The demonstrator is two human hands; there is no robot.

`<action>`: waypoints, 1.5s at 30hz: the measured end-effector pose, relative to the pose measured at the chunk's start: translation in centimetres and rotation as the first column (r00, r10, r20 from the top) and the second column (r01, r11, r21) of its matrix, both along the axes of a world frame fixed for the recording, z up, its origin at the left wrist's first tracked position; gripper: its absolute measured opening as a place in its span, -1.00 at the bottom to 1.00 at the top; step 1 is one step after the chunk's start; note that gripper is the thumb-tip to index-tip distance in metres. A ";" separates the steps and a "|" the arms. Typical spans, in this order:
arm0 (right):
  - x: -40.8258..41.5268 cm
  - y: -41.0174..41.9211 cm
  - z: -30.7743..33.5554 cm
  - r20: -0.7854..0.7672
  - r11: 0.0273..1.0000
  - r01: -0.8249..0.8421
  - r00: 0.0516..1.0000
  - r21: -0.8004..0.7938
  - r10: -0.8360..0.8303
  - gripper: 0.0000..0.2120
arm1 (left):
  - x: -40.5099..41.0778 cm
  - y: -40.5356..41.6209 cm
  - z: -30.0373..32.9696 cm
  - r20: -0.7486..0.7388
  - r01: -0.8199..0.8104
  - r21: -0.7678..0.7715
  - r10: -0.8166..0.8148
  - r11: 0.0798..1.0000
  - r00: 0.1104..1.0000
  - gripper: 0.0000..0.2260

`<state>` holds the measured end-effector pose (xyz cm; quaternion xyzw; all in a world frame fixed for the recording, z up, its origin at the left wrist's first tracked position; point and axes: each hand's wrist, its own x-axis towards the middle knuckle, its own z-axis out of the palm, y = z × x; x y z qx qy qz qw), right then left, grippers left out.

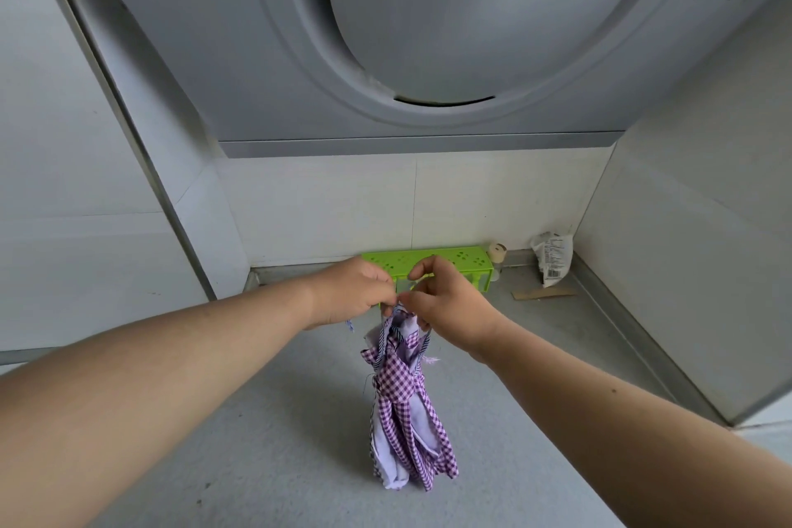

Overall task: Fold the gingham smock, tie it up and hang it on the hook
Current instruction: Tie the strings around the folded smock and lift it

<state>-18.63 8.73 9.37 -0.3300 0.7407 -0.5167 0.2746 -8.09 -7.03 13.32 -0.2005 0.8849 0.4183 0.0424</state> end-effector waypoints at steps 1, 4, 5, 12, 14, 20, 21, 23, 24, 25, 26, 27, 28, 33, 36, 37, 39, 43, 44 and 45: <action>0.0 0.2 0.1 -0.046 0.999 -0.029 0.998 0.022 0.030 -0.66 | 0.0 0.0 -0.1 0.007 -0.007 0.000 0.007 1.000 1.000 -0.82; 0.3 0.4 0.3 -0.287 0.986 -0.079 0.951 0.144 0.118 -0.63 | 0.1 -0.2 -0.3 0.013 0.006 0.041 -0.006 0.999 1.000 -0.81; 0.4 0.4 0.4 -0.360 0.981 -0.076 0.923 0.180 0.137 -0.70 | 0.1 -0.1 -0.4 0.011 0.013 0.049 -0.013 0.999 1.000 -0.81; 0.6 0.2 -0.1 -0.262 0.972 -0.039 0.960 0.230 0.101 -0.81 | 0.3 -0.2 -1.1 -0.011 -0.005 0.145 0.007 0.989 1.000 -0.84; 0.7 0.2 -0.8 -0.155 0.987 -0.063 0.984 0.145 0.085 -0.83 | 0.3 -0.2 -1.5 -0.014 -0.028 0.202 0.031 0.979 0.999 -0.86; 0.6 0.0 -1.2 0.195 0.992 0.083 0.979 -0.093 -0.063 -0.77 | 0.4 -1.1 -2.4 0.018 -0.057 0.235 0.055 0.970 0.998 -0.74; 0.6 0.1 -1.2 0.273 0.987 0.097 0.960 -0.126 -0.060 -0.76 | 0.4 -1.3 -2.6 0.014 -0.052 0.231 0.050 0.972 0.999 -0.74; 0.6 0.2 -1.1 0.389 0.977 0.121 0.920 -0.177 -0.044 -0.74 | 0.5 -1.6 -2.8 -0.006 -0.046 0.191 0.048 0.980 0.999 -0.80; 0.6 0.2 -1.0 0.421 0.974 0.129 0.906 -0.184 -0.040 -0.71 | 0.5 -1.8 -2.8 -0.017 -0.038 0.147 0.041 0.988 0.999 -0.86; 0.7 0.3 -0.9 0.443 0.974 0.130 0.896 -0.183 -0.037 -0.69 | 0.7 -1.9 -2.6 -0.024 -0.030 0.097 0.032 0.995 0.999 -0.90; 0.7 0.2 -0.9 0.462 0.976 0.130 0.886 -0.175 -0.035 -0.66 | 0.7 -2.2 -2.7 -0.030 -0.020 0.058 0.022 0.998 0.999 -0.94; 0.7 0.1 -0.9 0.477 0.978 0.131 0.878 -0.163 -0.038 -0.64 | 0.8 -2.5 -2.8 -0.029 -0.006 0.031 0.007 0.999 1.000 -0.96; 0.9 0.0 -0.9 0.486 0.981 0.134 0.873 -0.142 -0.049 -0.63 | 1.0 -2.8 -3.0 -0.023 0.009 0.001 -0.009 1.000 1.000 -0.96; 1.2 -0.5 -1.0 0.511 0.989 0.148 0.852 -0.024 -0.115 -0.69 | 1.5 -2.9 -3.2 -0.015 -0.028 -0.094 0.027 0.995 1.000 -0.85; 1.4 -0.6 -0.7 0.518 0.993 0.119 0.848 0.028 -0.116 -0.68 | 1.6 -2.9 -3.7 -0.036 -0.085 0.112 0.090 0.990 0.995 -0.70; 1.5 -0.7 -0.7 0.514 0.992 0.116 0.849 0.044 -0.122 -0.67 | 1.6 -3.0 -4.0 -0.043 -0.096 0.189 0.106 0.977 0.993 -0.68; 1.6 -1.0 -0.8 0.518 0.991 0.108 0.846 0.074 -0.130 -0.67 | 1.5 -3.0 -4.3 -0.047 -0.109 0.312 0.130 0.944 0.990 -0.66; 1.8 -1.2 -0.9 0.568 0.988 0.125 0.808 0.092 -0.155 -0.62 | 1.5 -1.9 -3.9 -0.012 -0.145 0.500 0.174 0.854 0.985 -0.62; 1.9 -1.2 -0.9 0.584 0.985 0.139 0.793 0.101 -0.171 -0.63 | 1.5 -1.7 -4.0 -0.011 -0.157 0.546 0.194 0.823 0.981 -0.61; 1.9 -1.2 -0.8 0.599 0.983 0.147 0.780 0.110 -0.184 -0.65 | 1.5 -1.5 -4.1 -0.007 -0.173 0.588 0.218 0.790 0.976 -0.62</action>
